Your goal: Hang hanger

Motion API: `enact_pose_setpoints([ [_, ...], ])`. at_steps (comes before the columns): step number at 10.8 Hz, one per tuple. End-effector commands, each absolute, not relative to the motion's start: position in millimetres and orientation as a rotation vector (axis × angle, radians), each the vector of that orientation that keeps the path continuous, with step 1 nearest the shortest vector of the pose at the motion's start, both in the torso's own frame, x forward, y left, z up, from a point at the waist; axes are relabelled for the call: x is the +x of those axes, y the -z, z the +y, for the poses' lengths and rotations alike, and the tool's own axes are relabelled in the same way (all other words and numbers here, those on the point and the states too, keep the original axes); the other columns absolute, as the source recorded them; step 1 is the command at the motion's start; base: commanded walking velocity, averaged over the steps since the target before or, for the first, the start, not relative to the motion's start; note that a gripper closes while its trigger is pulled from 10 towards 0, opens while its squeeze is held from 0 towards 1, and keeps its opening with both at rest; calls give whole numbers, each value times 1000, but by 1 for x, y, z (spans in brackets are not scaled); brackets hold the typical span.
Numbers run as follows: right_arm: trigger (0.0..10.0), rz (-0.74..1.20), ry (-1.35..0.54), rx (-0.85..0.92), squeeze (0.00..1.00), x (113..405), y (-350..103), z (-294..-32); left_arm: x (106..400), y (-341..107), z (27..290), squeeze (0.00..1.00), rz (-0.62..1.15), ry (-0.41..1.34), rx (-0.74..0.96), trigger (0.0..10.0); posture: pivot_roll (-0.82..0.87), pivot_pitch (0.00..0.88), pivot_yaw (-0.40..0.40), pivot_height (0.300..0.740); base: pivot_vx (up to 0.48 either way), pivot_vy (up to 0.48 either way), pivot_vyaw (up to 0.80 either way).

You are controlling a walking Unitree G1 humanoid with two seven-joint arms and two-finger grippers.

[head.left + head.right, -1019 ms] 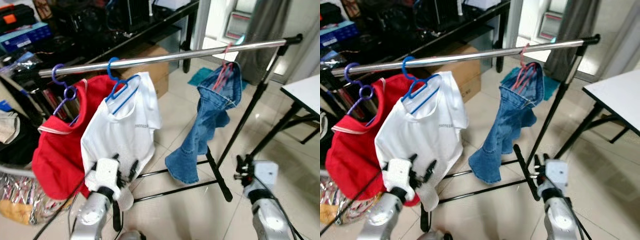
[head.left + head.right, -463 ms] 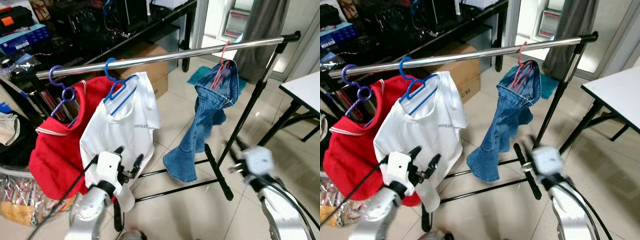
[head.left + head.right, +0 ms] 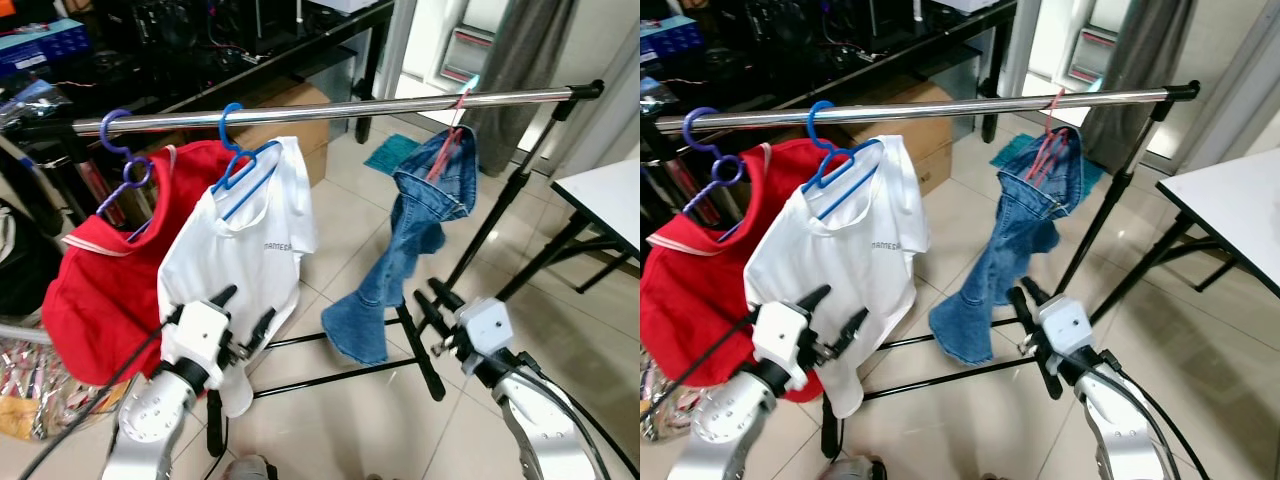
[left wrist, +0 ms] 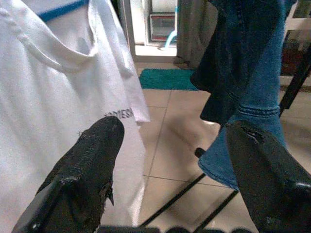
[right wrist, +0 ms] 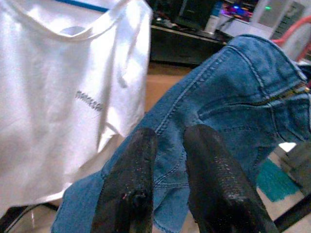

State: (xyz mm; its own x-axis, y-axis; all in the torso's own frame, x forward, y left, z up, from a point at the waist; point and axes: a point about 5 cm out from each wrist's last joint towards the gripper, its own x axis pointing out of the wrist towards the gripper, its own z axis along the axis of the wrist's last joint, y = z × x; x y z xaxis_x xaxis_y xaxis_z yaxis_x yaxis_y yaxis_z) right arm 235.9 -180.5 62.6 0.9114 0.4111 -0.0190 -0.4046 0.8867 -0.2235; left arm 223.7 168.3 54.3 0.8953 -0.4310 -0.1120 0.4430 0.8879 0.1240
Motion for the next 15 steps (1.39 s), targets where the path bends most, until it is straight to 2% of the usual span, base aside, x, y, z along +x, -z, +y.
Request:
enact_pose_setpoints([
  [1, 10000, -17, -381, -212, 0, 234, -59, -184, 223, -54, 164, 0, 78, 473, 148, 10000, 216, 35, -7, 740, 0, 0, 0],
  [3, 10000, -26, -307, -192, 0, 230, -59, -187, 224, -53, 159, 0, 71, 471, 128, 10000, 188, 33, -10, 740, 0, 0, 0],
  [7, 10000, -82, -176, -255, 0, 236, -67, -207, 233, -50, 145, 0, 85, 515, 89, 10000, 81, 18, 88, 740, 0, 0, 0],
  [9, 10000, -51, -100, -266, 0, 226, -61, -213, 240, -50, 135, 0, 76, 529, 51, 10000, 35, 17, 101, 740, 0, 0, 0],
  [11, 10000, -59, -84, -287, 0, 228, -61, -204, 242, -51, 131, 0, 65, 542, 40, 10000, 34, 15, 96, 740, 0, 0, 0],
  [12, 10000, -58, -68, -316, 0, 233, -63, -203, 244, -53, 135, 0, 55, 504, 35, 10000, 60, 15, 80, 740, 0, 0, 0],
  [15, 10000, -74, -30, -239, 0, 258, -71, -201, 239, -56, 144, 0, 16, 354, 14, 10000, 156, 18, 21, 740, 0, 0, 0],
])
